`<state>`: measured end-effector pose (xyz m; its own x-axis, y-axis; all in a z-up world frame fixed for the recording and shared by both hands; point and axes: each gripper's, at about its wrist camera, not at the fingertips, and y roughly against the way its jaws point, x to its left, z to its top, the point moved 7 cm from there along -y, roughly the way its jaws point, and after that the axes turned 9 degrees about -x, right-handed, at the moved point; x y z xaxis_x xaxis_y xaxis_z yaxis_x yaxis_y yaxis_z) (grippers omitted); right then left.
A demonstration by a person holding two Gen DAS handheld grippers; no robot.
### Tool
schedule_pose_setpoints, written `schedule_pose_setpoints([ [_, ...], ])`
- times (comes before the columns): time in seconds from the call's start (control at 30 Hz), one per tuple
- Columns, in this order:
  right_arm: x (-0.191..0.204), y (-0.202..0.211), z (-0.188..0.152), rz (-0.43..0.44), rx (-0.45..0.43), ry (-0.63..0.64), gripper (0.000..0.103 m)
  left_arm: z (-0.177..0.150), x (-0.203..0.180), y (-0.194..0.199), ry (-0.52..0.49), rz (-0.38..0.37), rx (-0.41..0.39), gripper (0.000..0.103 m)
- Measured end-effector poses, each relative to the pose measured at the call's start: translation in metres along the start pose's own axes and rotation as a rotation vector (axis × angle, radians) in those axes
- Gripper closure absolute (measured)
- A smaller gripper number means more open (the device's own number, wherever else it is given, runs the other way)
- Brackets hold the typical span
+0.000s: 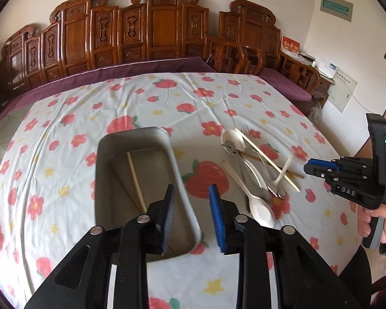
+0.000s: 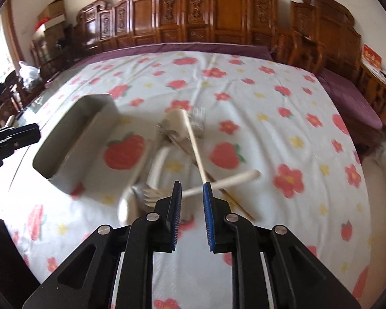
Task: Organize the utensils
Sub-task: 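Grasp a white plastic fork by its handle with the right tool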
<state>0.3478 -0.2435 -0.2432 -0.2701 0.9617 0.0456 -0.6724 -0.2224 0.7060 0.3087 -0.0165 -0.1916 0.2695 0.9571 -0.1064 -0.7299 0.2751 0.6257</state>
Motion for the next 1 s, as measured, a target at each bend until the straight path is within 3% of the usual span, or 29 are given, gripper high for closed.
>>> schedule_pose_setpoints([
  [0.1,-0.008,-0.008,-0.013,-0.009,0.021,-0.04,0.084,-0.005,-0.013,-0.003,-0.014,-0.009,0.001,0.073],
  [0.17,-0.012,-0.016,-0.019,-0.01,0.032,-0.071,0.075,-0.008,-0.019,-0.004,-0.022,-0.012,0.0,0.072],
  [0.23,-0.013,-0.024,-0.022,-0.008,0.04,-0.102,0.073,-0.011,-0.028,-0.006,-0.03,-0.019,0.002,0.07],
  [0.53,-0.006,-0.049,-0.029,0.031,0.064,-0.253,0.073,-0.021,-0.044,-0.013,-0.043,-0.025,0.002,0.069],
  [1.0,-0.012,-0.077,-0.021,-0.009,0.078,-0.397,0.073,-0.031,-0.054,-0.018,-0.059,-0.046,0.029,0.069],
])
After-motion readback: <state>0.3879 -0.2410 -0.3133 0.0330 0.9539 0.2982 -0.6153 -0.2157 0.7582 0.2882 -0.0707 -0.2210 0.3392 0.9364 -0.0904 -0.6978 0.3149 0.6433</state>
